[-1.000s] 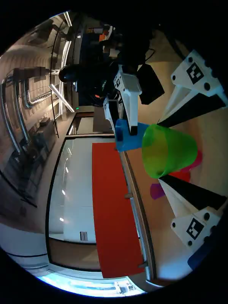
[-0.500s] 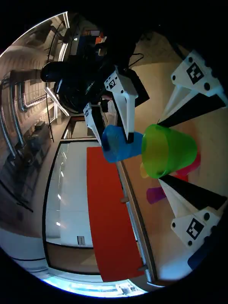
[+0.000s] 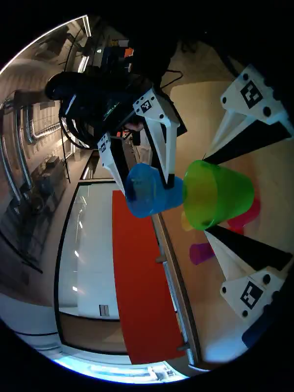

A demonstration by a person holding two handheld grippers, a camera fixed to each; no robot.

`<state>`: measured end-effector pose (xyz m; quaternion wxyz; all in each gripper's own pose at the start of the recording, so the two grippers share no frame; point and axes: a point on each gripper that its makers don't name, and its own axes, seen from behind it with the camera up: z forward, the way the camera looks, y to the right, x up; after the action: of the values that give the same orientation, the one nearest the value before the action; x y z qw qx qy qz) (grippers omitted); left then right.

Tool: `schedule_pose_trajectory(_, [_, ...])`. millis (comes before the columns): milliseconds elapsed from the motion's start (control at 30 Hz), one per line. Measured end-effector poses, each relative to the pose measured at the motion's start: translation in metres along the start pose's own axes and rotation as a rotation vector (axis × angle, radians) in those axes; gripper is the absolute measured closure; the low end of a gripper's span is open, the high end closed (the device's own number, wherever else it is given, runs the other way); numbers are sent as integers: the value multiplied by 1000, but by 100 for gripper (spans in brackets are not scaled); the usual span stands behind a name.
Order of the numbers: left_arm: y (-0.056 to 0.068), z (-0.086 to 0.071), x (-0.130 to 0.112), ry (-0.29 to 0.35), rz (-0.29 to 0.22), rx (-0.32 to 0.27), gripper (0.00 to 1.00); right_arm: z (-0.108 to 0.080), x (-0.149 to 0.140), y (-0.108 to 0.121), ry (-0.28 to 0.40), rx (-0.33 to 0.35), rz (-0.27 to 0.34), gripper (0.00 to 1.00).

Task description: Pour water

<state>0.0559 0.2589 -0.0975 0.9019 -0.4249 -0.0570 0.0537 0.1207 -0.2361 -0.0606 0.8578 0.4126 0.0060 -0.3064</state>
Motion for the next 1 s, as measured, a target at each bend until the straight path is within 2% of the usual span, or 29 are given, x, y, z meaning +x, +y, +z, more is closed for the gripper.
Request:
schedule_pose_trajectory(467, [3, 3, 1, 0, 9, -7, 14, 5, 6, 3, -18, 10, -146, 8])
schedule_pose_trajectory(1000, [7, 9, 3, 4, 10, -12, 14, 5, 8, 13, -48, 28, -266, 7])
